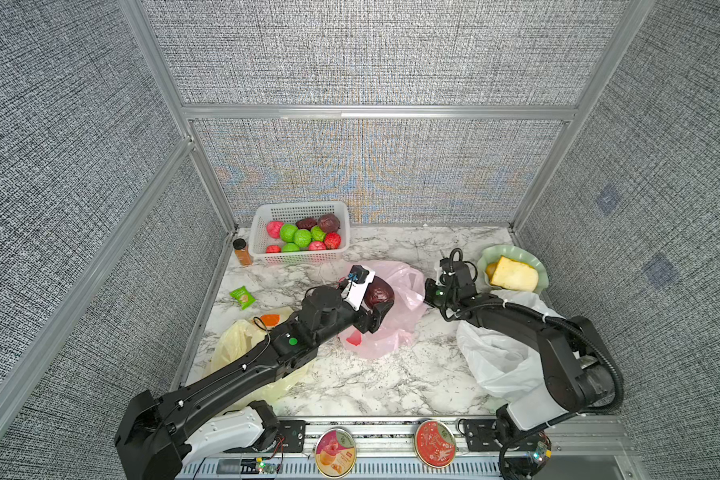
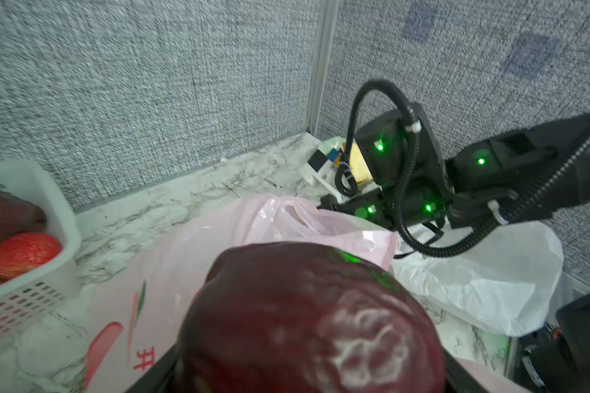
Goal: Untie the knot of a plastic bag & take out the apple
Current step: Place the apple in the basket.
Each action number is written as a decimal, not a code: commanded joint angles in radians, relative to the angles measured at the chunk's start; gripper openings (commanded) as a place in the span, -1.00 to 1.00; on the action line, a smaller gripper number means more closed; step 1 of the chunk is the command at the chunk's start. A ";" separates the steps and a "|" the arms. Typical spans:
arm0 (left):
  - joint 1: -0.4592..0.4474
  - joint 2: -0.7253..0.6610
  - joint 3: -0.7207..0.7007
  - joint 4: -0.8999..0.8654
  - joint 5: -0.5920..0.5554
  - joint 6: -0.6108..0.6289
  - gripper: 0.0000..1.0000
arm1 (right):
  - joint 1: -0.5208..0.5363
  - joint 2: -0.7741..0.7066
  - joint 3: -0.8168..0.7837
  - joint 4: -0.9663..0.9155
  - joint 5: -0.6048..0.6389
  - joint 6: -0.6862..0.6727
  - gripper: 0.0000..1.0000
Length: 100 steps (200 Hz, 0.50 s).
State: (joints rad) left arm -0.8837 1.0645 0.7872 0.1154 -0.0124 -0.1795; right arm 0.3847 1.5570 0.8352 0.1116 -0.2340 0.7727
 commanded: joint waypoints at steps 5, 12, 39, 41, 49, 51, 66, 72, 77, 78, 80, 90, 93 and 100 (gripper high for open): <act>0.002 -0.017 0.008 0.051 -0.227 -0.014 0.31 | 0.008 -0.024 -0.016 -0.013 0.004 -0.015 -1.00; 0.002 -0.016 0.016 0.047 -0.262 -0.014 0.31 | 0.008 -0.031 -0.019 -0.017 0.009 -0.017 -1.00; 0.007 0.008 0.078 -0.012 -0.346 -0.006 0.32 | 0.002 -0.039 0.040 -0.082 0.011 -0.064 -1.00; 0.007 0.011 0.085 -0.022 -0.352 -0.005 0.33 | 0.002 -0.039 0.047 -0.094 0.009 -0.070 -1.00; 0.017 0.023 0.114 -0.065 -0.376 -0.009 0.34 | 0.003 -0.038 0.081 -0.132 0.002 -0.093 -0.91; 0.020 0.027 0.122 -0.076 -0.384 -0.014 0.34 | 0.002 -0.040 0.109 -0.139 0.001 -0.099 -0.87; 0.055 0.053 0.173 -0.152 -0.424 -0.037 0.35 | 0.002 -0.050 0.183 -0.209 0.002 -0.138 -0.30; 0.079 0.064 0.190 -0.174 -0.417 -0.032 0.36 | 0.002 -0.061 0.203 -0.235 0.006 -0.150 -0.11; 0.102 0.072 0.203 -0.189 -0.399 -0.030 0.37 | 0.002 -0.071 0.215 -0.251 0.011 -0.157 0.00; 0.108 0.073 0.205 -0.192 -0.394 -0.029 0.37 | 0.003 -0.072 0.217 -0.254 0.011 -0.159 0.01; 0.120 0.077 0.211 -0.198 -0.384 -0.027 0.36 | 0.002 -0.078 0.221 -0.260 0.013 -0.162 0.04; 0.182 0.097 0.238 -0.224 -0.331 -0.020 0.38 | 0.003 -0.104 0.240 -0.292 0.021 -0.181 0.18; 0.201 0.104 0.246 -0.228 -0.316 -0.018 0.38 | 0.003 -0.111 0.245 -0.301 0.022 -0.187 0.21; 0.246 0.122 0.266 -0.236 -0.289 -0.006 0.38 | 0.002 -0.128 0.258 -0.327 0.025 -0.202 0.28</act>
State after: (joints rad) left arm -0.7387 1.1511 1.0039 -0.0338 -0.3595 -0.2016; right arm 0.3859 1.4689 1.0584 -0.0875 -0.2321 0.6380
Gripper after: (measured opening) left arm 0.810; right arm 0.612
